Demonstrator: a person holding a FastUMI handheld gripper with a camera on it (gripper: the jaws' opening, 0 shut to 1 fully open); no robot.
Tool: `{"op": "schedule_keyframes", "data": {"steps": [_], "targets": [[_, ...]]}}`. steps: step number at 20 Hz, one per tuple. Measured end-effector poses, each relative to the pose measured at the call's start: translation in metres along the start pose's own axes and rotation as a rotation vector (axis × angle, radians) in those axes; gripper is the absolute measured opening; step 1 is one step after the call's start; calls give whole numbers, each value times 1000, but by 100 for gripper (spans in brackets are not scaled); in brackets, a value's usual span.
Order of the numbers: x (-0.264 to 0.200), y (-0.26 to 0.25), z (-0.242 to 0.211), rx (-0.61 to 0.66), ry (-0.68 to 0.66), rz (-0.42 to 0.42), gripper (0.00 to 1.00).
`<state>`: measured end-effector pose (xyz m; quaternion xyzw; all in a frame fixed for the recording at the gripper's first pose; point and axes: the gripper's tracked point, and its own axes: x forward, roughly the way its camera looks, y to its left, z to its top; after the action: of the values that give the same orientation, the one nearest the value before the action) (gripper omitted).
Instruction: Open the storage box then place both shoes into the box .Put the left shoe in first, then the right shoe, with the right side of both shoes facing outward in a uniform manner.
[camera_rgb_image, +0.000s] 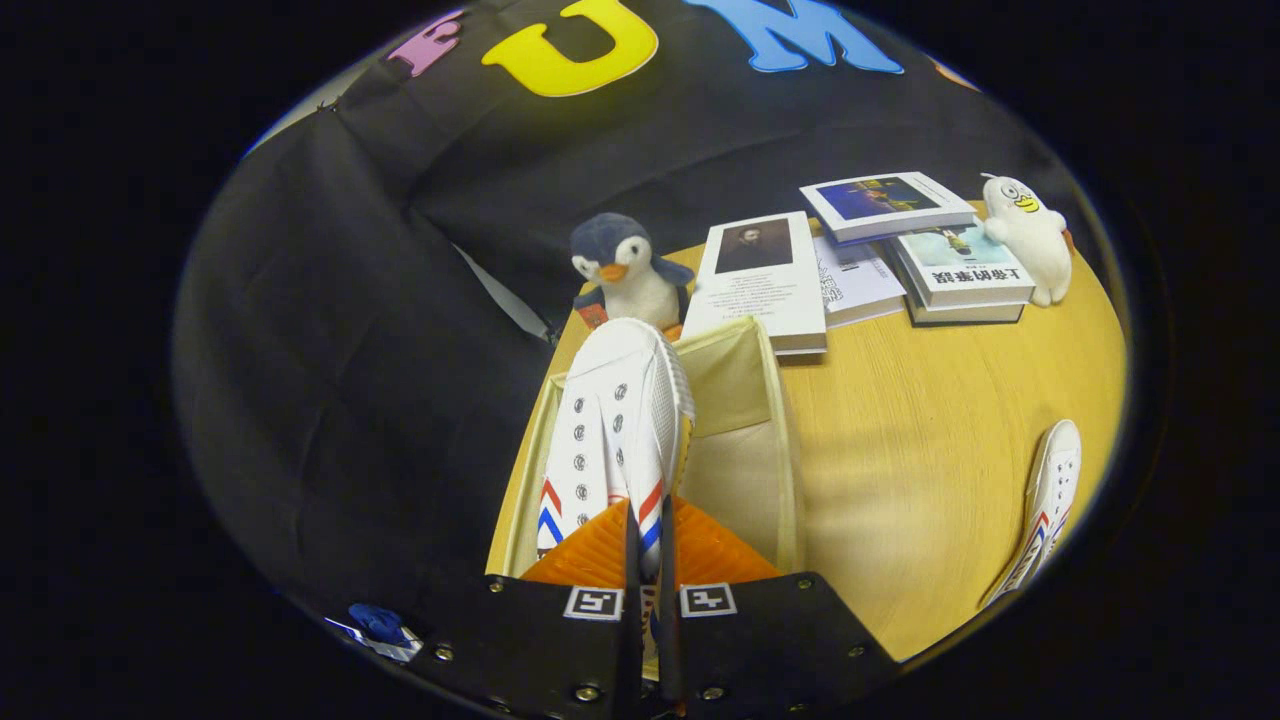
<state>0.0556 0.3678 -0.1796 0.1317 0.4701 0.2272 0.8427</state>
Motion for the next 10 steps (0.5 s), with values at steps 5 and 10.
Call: {"op": "schedule_keyframes", "data": {"steps": [5,10], "targets": [[28,12,-28,-19,56,-45,7],[48,15,-35,20,62,-71,7]]}}
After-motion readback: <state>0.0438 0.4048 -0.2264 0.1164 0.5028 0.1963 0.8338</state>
